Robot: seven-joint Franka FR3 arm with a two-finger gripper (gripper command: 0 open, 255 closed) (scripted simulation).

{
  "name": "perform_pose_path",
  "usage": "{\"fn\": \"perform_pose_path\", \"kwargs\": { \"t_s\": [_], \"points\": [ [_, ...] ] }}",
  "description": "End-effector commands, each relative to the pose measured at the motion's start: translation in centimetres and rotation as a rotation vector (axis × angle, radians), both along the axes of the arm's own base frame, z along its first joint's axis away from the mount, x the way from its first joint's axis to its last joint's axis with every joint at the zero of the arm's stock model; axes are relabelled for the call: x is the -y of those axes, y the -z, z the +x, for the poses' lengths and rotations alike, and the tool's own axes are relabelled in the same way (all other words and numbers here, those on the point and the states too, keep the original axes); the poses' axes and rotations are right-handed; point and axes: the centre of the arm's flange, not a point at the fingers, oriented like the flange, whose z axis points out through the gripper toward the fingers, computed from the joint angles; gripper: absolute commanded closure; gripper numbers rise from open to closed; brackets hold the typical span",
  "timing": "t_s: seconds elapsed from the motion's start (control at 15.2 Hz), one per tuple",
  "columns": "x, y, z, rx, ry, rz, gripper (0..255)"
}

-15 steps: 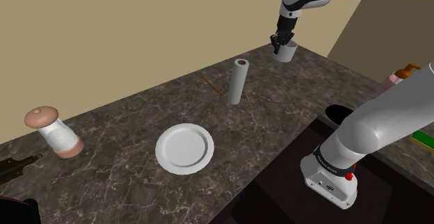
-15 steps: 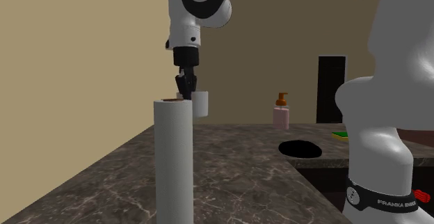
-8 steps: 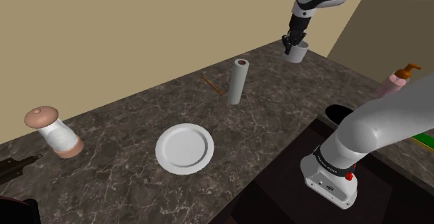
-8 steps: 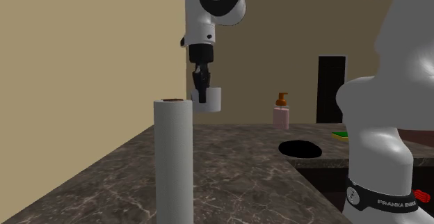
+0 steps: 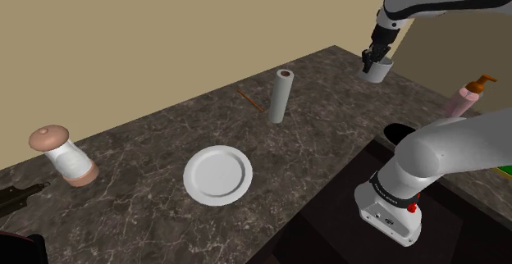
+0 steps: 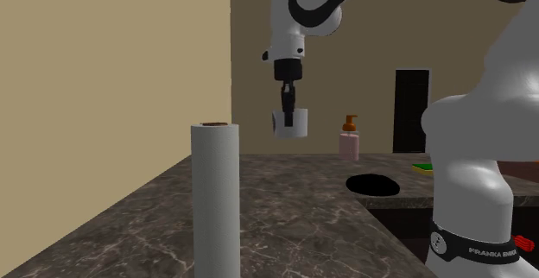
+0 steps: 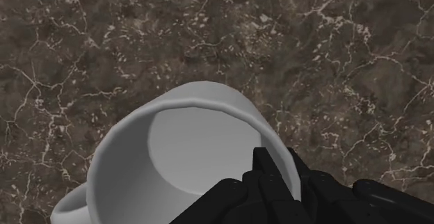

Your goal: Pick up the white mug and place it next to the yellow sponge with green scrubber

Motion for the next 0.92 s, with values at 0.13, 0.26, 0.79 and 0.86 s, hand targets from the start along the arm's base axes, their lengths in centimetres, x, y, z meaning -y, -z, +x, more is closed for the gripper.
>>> {"fn": "perform_pose_path", "kwargs": {
  "t_s": [0.13, 0.26, 0.79, 0.86],
  "points": [
    [1.8, -0.1, -5.1, 0.000, -0.001, 0.000, 255],
    [2.8, -0.1, -7.5, 0.000, -0.001, 0.000, 255],
    [6.6, -0.2, -17.4, 0.000, -0.001, 0.000, 255],
    [7.1, -0.2, -18.6, 0.000, -0.001, 0.000, 255]
  ]
}}
